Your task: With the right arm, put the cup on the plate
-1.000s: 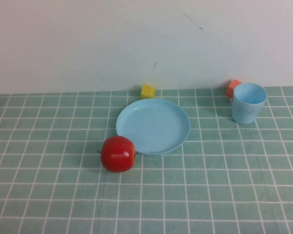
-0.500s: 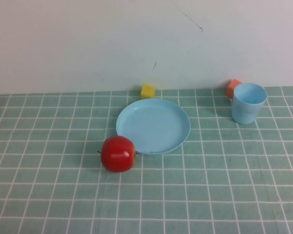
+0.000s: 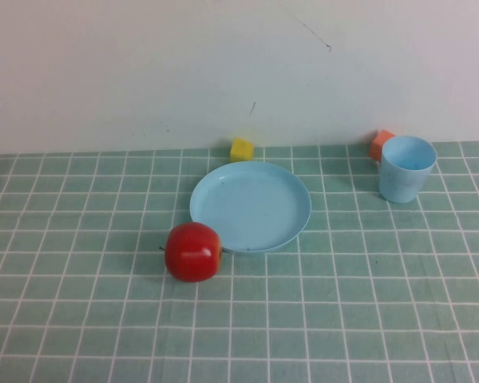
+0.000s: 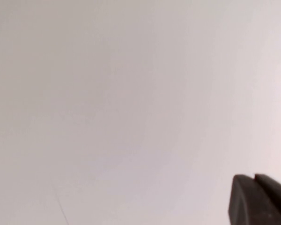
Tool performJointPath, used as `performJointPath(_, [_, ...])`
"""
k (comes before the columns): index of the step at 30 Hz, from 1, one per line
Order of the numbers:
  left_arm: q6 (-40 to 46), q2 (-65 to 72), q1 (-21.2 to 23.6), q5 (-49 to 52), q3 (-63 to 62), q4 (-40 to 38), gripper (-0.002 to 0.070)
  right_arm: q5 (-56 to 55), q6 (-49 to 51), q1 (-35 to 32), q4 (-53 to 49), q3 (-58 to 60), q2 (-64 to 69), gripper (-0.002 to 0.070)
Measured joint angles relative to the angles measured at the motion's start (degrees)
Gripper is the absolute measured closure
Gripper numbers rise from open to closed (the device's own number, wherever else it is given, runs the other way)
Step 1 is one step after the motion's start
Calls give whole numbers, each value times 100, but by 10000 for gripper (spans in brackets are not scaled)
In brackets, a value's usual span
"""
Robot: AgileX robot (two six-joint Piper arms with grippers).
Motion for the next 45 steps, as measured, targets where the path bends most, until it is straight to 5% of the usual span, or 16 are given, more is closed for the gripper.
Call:
performJointPath(13, [0,0,0,0,0,0,678,-274,496,0,639,-17,0,679])
performJointPath(24, [0,0,0,0,0,0,678,2941,508,0,580,-2316,77,679])
performJointPath(31, [0,0,0,0,0,0,678,5038,446,0,580,-3921,1265,679])
performJointPath(39, [0,0,0,0,0,0,678,7469,-1546,0,1883,-5094,3287,679])
performJointPath(45, [0,0,0,0,0,0,678,8488,-3442,0,3841,-5540,4772,679])
